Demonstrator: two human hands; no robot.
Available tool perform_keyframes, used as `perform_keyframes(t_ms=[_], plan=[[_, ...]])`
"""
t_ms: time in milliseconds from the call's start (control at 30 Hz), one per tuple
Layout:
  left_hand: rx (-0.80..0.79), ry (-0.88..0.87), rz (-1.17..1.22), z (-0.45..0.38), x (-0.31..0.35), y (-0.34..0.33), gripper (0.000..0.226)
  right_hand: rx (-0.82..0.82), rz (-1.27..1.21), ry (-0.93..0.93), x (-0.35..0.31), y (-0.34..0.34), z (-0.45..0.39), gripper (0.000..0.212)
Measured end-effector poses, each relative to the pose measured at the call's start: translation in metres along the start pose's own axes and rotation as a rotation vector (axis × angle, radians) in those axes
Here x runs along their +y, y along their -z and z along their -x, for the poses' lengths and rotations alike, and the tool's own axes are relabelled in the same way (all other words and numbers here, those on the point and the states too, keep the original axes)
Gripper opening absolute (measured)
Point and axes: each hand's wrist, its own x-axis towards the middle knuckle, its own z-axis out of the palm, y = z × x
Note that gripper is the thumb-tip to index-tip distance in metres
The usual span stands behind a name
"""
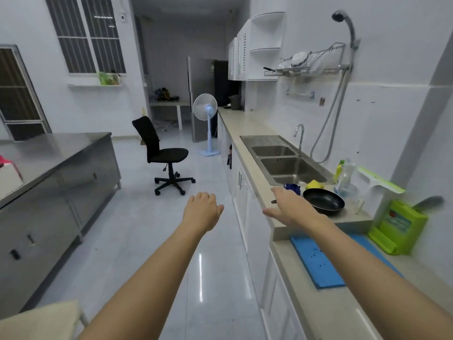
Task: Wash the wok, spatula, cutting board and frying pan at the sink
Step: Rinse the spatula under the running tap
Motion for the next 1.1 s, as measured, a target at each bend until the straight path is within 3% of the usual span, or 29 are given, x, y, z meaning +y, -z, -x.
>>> perform_keyframes(t_ms=[400, 700, 933, 1100], plan=[[-0.143, 0.061, -0.030, -0.221, -0.031, -0.058, 0.048, -0.116, -0.089, -0.077, 0.094, -0.075, -0.210, 0.072], [-0.191, 0.044, -0.014, -0.382, -0.070, -0.117, 0.050, -0.158, -0.110, -0.127, 0.121, -0.127, -0.364, 0.071], [-0.253, -0.098, 0.005, -0.533, -0.098, -0.160, 0.049, -0.181, -0.123, -0.268, 0.149, -0.165, -0.477, 0.071], [-0.313, -0.230, 0.005, -0.625, -0.098, -0.187, 0.044, -0.164, -0.188, -0.428, 0.176, -0.195, -0.524, 0.060]])
